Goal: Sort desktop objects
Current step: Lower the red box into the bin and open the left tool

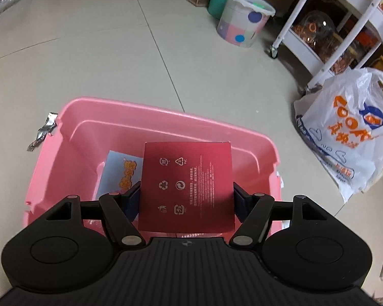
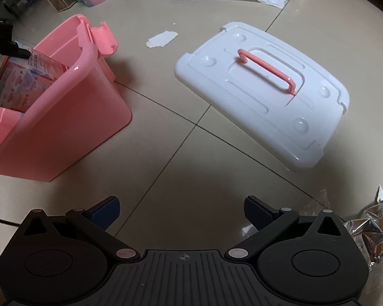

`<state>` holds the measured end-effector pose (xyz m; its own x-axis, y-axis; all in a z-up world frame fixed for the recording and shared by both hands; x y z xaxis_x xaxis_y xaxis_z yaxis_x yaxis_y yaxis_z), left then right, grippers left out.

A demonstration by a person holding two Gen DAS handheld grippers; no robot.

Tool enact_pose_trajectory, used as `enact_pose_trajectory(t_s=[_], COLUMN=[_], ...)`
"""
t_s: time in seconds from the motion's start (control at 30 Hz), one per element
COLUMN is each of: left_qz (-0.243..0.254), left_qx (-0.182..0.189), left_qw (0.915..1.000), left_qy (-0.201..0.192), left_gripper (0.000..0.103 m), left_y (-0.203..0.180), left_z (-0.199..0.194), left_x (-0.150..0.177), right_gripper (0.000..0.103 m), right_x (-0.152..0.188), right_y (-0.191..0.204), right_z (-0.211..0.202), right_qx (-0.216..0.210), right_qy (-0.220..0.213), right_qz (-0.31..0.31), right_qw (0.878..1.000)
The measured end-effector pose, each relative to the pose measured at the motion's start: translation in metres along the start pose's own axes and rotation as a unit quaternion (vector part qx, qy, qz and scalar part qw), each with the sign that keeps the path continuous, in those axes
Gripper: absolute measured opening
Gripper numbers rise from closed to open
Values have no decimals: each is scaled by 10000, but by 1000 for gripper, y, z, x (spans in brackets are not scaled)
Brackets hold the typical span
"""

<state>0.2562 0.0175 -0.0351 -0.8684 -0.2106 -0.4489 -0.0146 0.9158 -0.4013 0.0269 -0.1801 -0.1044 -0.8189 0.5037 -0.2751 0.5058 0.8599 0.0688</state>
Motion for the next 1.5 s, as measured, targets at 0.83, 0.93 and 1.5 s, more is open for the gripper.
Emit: enact_pose_trajectory(t_s=[0.83,0.93,1.5], left_qz=[-32,39,579], left_qx=[-220,-361,-1207], left_qw=[9998,9993,9910], left_qy=[18,25,-21], left_gripper=[79,81,84], left_y=[6,6,2], left_z=[6,4,-17], left_x=[-4,-5,-13], right_gripper=[103,103,103], right_x=[1,1,3], right_y=[2,1,0], right_z=[4,4,2], right_qx=[-19,-12,38], right_qy=[13,8,15], right_qz=[-183,-219,-250], right_qw=[9998,9998,9997])
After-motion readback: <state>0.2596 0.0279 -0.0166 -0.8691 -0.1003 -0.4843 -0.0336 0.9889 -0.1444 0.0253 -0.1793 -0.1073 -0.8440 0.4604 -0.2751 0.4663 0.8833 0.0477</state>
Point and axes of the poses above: each gripper's, at about its wrist camera, not at the fingertips, and z roughly the way its jaws point, y to its left, x to its underside, the point moved 3 cm from there along z, roughly the way its jaws point, and after that the axes turned 11 degrees about x, right-handed, at the moved point
